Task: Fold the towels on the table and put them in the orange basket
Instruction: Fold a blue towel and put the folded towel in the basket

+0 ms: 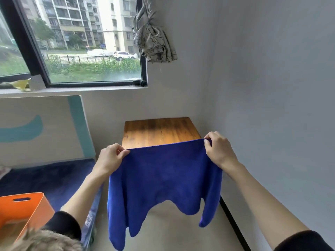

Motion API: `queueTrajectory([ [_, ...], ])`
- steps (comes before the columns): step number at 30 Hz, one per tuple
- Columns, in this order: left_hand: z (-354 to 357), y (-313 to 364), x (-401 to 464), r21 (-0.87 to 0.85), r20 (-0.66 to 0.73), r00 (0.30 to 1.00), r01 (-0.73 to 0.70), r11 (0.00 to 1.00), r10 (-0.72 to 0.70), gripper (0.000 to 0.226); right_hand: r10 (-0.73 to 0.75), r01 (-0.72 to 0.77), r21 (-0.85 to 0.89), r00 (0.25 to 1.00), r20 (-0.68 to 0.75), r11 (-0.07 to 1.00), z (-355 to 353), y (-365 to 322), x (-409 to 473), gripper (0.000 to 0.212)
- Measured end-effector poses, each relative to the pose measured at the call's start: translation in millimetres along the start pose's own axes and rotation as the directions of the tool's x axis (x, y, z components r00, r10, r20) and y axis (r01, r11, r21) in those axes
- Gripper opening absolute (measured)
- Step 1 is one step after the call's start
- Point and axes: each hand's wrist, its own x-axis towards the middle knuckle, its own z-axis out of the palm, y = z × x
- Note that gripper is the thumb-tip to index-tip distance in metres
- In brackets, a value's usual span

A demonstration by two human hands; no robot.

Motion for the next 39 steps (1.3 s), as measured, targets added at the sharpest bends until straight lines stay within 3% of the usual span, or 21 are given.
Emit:
queueTrajectory([
  [3,12,-8,24,0.016,0.021,0.999,0.042,0.999,-0.043,0.020,0.032,-0.032,0.020,0.999,0.001,0.999,20,11,33,0.017],
  [7,30,-21,67,0.056,0.047,0.998,0.038,0.998,-0.041,0.007,0.050,-0.049,0.026,0.999,-0.018,0.998,50,21,74,0.018],
  [10,44,-34,107,0.077,0.045,0.998,0.031,0.997,-0.035,0.018,0.060,-0.059,0.010,0.998,-0.031,0.998,78,29,107,0.022],
  [15,70,-59,179,0.003,0.006,0.997,0.072,0.997,-0.072,0.014,0.106,-0.106,0.005,0.994,-0.035,0.994,127,43,169,0.026],
  [20,94,-83,239,0.062,0.134,0.987,0.077,0.995,-0.084,0.018,0.205,-0.205,0.005,0.978,0.040,0.979,175,55,221,0.019],
  [28,131,-114,321,0.125,0.354,0.935,-0.019,0.992,-0.027,0.007,0.319,-0.302,-0.205,0.946,0.054,0.931,224,90,278,0.022],
  [39,217,-127,449,0.192,0.248,0.965,0.036,0.981,-0.083,0.008,0.287,-0.206,-0.410,0.947,0.146,0.888,324,149,412,0.031],
])
